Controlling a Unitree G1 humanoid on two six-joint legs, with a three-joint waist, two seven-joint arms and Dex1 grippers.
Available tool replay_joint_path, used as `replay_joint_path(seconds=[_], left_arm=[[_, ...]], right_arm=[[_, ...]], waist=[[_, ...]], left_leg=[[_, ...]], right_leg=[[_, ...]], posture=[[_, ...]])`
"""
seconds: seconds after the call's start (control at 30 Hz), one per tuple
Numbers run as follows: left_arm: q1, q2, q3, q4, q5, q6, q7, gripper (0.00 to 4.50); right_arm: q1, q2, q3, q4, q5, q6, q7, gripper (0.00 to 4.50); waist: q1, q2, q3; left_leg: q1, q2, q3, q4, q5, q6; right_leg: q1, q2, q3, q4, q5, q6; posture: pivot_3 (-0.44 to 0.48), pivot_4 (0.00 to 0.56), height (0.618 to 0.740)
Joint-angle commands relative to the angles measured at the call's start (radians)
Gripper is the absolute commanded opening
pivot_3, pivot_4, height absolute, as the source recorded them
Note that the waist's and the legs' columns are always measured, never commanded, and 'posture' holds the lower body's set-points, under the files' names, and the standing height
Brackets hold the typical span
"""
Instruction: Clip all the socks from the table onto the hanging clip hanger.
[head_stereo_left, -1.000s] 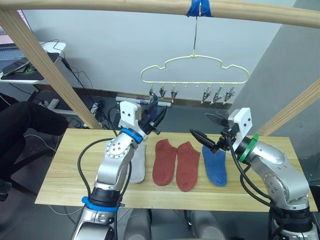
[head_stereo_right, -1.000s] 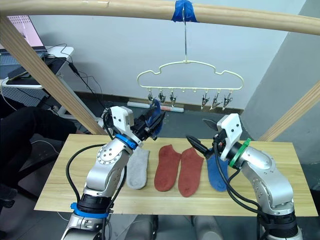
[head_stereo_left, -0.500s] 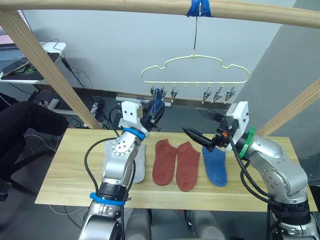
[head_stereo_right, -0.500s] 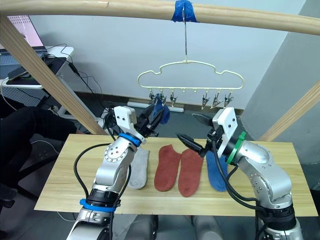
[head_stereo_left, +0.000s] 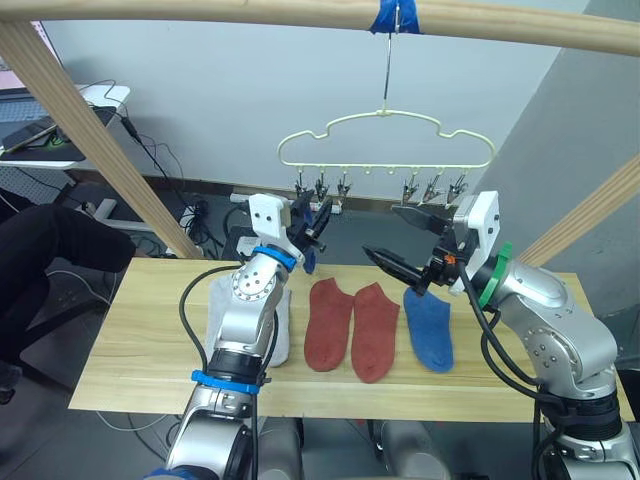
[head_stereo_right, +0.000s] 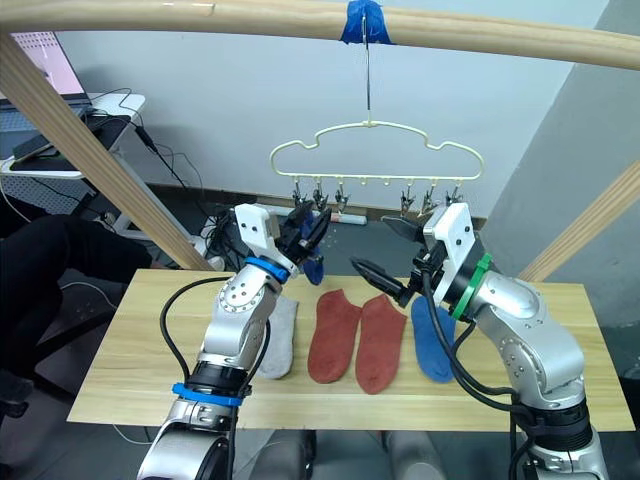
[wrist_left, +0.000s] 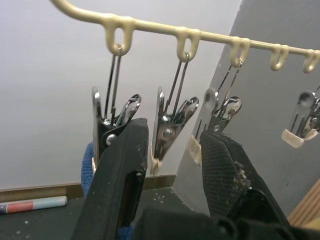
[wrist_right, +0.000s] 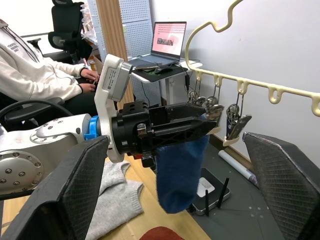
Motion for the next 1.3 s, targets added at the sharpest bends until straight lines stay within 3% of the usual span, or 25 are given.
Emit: replay_joint_path(seconds=[0.03,0.93,1.13,1.23,1.3], left_arm=[[-0.030,-0.005,0.011,0.004,0.010,-0.038,0.007,1.90],[-0.097,-0.005,0.014,0.070,0.054,-0.097,0.057,1.90],[-0.095,-0.007,0.018,0.061,0.049,-0.104,0.056,0.55],[-0.094,-0.008,0.017,0.057,0.049,-0.104,0.056,0.08],[-0.093,-0.007,0.017,0.049,0.047,-0.101,0.054,0.01]], right_arm=[[-0.018,-0.006,-0.010,-0.034,0.024,-0.007,-0.006,4.50],[-0.018,-0.012,0.004,-0.038,0.014,-0.011,-0.025,4.50],[-0.016,-0.013,0.004,-0.038,0.012,-0.013,-0.025,4.50],[-0.011,-0.017,0.008,-0.038,0.008,-0.018,-0.019,4.50],[-0.001,-0.022,0.011,-0.034,0.001,-0.024,-0.015,4.50]], waist=[[-0.001,0.000,0.000],[-0.004,0.000,0.000],[-0.004,0.000,0.000],[-0.004,0.000,0.000],[-0.004,0.000,0.000]], left_leg=[[0.000,0.000,0.000,0.000,0.000,0.000],[0.000,0.000,0.000,0.000,0.000,0.000],[0.000,0.000,0.000,0.000,0.000,0.000],[0.000,0.000,0.000,0.000,0.000,0.000],[0.000,0.000,0.000,0.000,0.000,0.000]], right_leg=[[0.000,0.000,0.000,0.000,0.000,0.000],[0.000,0.000,0.000,0.000,0.002,-0.003],[0.000,0.000,0.000,0.000,0.002,-0.003],[0.000,0.000,0.000,0.000,0.002,-0.003],[0.000,0.000,0.000,0.000,0.002,-0.003]], posture=[[-0.123,0.224,0.740],[-0.131,0.219,0.740],[-0.132,0.215,0.740],[-0.131,0.215,0.740],[-0.131,0.216,0.740]])
